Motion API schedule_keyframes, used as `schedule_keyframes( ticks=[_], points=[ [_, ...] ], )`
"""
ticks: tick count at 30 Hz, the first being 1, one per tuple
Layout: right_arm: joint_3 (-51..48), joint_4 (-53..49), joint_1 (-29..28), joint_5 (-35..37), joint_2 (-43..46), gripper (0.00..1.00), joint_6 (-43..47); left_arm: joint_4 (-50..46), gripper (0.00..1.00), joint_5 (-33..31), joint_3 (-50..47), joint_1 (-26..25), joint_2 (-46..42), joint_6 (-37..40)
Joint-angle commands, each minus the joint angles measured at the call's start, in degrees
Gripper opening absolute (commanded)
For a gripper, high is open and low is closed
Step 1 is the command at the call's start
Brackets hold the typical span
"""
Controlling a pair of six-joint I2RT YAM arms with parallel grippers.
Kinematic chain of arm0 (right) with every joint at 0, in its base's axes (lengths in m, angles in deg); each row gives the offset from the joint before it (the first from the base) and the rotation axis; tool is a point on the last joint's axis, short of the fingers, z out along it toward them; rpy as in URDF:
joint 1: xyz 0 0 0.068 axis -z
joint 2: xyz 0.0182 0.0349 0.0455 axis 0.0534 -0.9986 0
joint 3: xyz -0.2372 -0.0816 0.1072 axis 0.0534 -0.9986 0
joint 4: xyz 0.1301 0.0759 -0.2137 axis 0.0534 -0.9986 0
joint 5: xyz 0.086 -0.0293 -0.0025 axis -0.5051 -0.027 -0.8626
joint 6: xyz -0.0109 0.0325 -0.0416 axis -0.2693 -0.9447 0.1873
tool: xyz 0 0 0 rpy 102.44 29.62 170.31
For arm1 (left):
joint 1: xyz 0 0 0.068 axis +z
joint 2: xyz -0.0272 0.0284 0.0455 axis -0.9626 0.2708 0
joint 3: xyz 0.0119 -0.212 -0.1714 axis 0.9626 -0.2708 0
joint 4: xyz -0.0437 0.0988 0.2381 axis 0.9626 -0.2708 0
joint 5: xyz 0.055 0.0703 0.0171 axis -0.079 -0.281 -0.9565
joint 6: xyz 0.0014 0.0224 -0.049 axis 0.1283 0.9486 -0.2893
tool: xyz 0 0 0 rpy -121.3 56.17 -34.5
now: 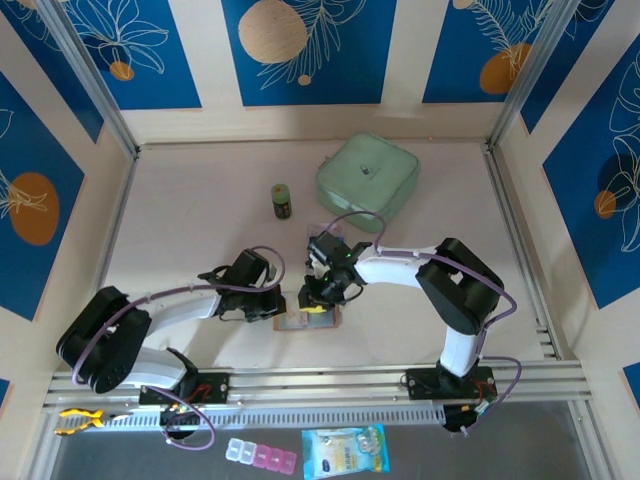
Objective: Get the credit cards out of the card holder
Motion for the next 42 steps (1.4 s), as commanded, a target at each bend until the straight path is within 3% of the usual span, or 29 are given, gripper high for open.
schedule_keyframes(
  ticks=[1, 6, 20, 33, 42],
  points=[
    [-1.0, 0.3, 0.4, -1.6, -0.1, 0.27, -1.0, -2.3, 0.0, -0.9, -1.2, -0.3, 1.2, -0.3],
    [-1.2, -0.7, 0.5, -0.3, -0.1, 0.29, -1.1, -2.3, 0.0, -0.9, -1.3, -0.3, 1.1, -0.3],
    [-2.8, 5.4, 1.1, -5.2, 0.1, 0.28, -2.9, -2.2, 0.0, -0.7, -0.9, -0.3, 1.8, -0.3],
    [-4.9, 9.3, 1.9, -6.3, 2.0, 0.18, -4.7, -2.6, 0.0, -0.5, -0.5, -0.3, 2.3, -0.1],
    [-6.1, 9.1, 2.4, -5.6, 3.9, 0.18, -4.5, -3.3, 0.0, -0.9, -0.4, -0.3, 2.0, 0.1]
  ],
)
